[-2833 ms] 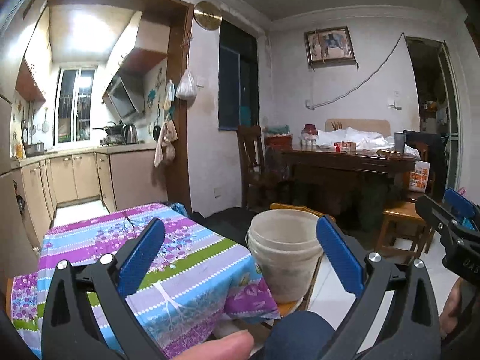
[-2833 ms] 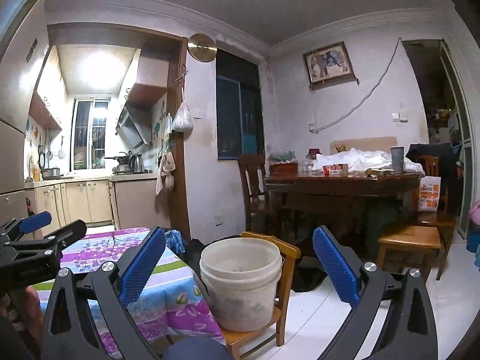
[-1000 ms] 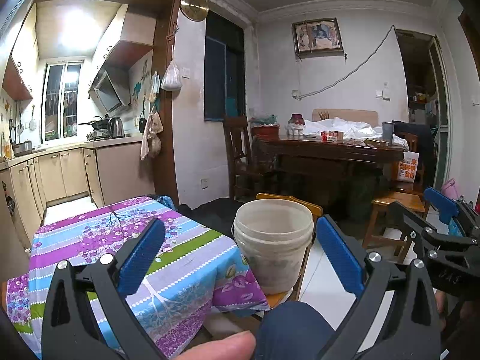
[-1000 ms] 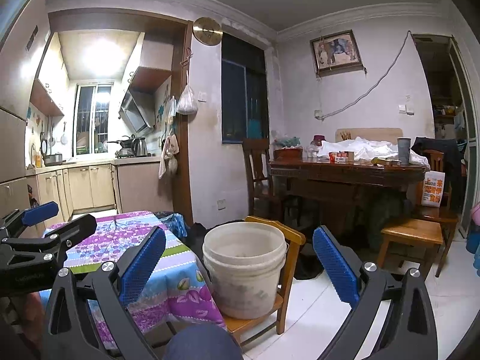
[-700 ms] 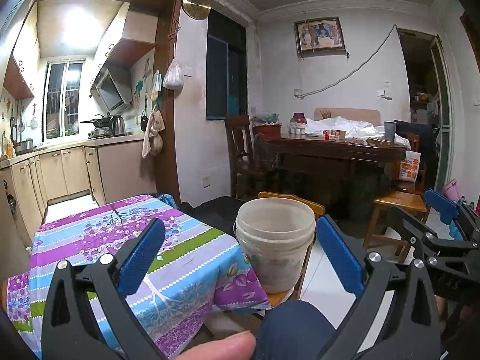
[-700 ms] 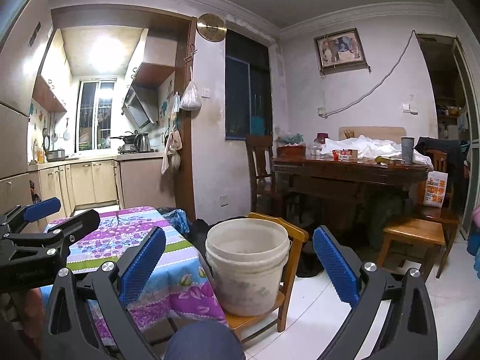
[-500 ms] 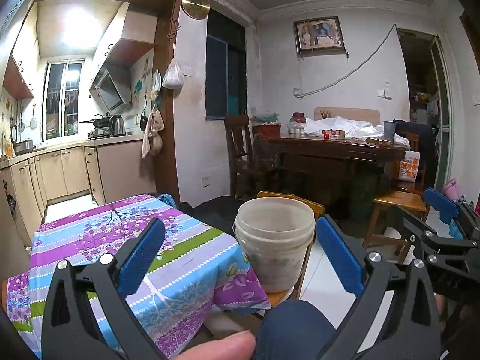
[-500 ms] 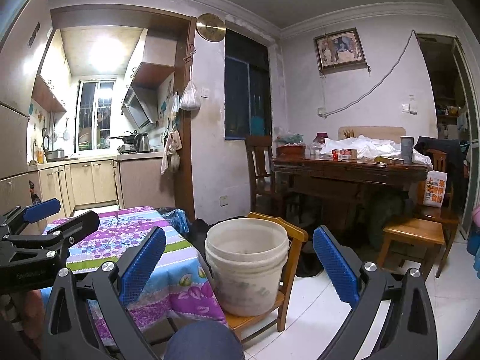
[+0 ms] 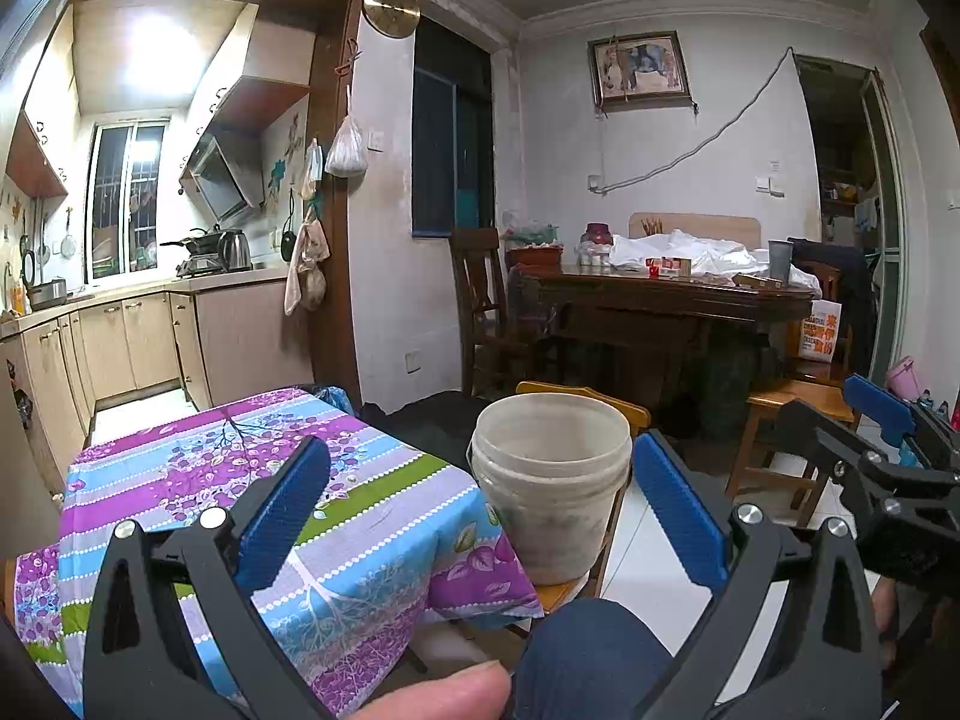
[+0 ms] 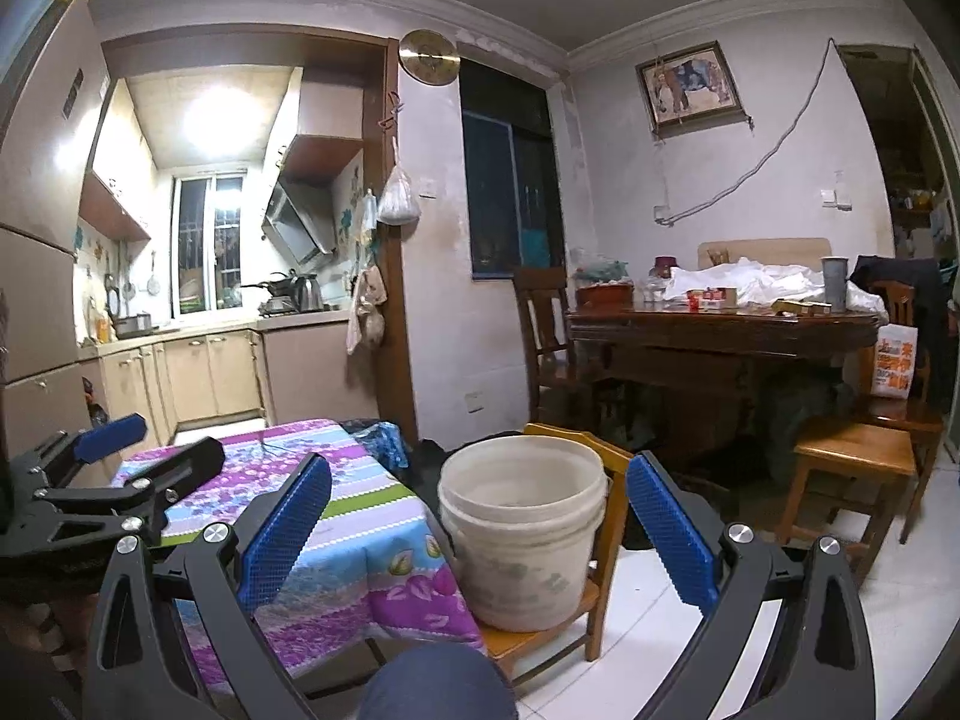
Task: Collect trash
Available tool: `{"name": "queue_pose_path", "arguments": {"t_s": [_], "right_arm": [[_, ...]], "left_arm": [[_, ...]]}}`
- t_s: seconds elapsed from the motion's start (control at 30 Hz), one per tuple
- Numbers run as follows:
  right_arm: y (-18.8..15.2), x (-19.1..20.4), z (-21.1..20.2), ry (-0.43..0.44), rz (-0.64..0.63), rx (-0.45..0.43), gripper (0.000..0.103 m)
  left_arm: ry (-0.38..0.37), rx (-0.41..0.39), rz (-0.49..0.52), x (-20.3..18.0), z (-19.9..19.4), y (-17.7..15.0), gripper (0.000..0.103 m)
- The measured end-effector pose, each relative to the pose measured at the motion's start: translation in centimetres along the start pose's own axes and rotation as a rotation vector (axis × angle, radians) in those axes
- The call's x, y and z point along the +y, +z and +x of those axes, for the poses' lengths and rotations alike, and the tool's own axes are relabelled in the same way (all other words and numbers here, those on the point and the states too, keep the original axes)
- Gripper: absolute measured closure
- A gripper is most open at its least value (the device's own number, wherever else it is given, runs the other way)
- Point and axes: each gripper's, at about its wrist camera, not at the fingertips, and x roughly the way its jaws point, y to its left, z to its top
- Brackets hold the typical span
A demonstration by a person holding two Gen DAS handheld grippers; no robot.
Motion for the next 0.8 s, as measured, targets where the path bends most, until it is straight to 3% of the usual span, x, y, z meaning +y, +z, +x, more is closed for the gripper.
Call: {"name": "queue_pose_path", "arguments": {"t_s": [0.43, 0.8], "right_arm": [[1.7, 0.0, -1.1, 0.017, 0.016, -0.024, 0.005], [1.1, -1.6, -1.1, -0.006, 0.063, -0.027, 0.005]], "left_arm": [[-0.002, -0.001, 0.009, -0.2, 0.0, -0.1, 0.006], [-0.005, 0.002, 0.008, -0.2, 0.0, -0.1, 0.006]]}}
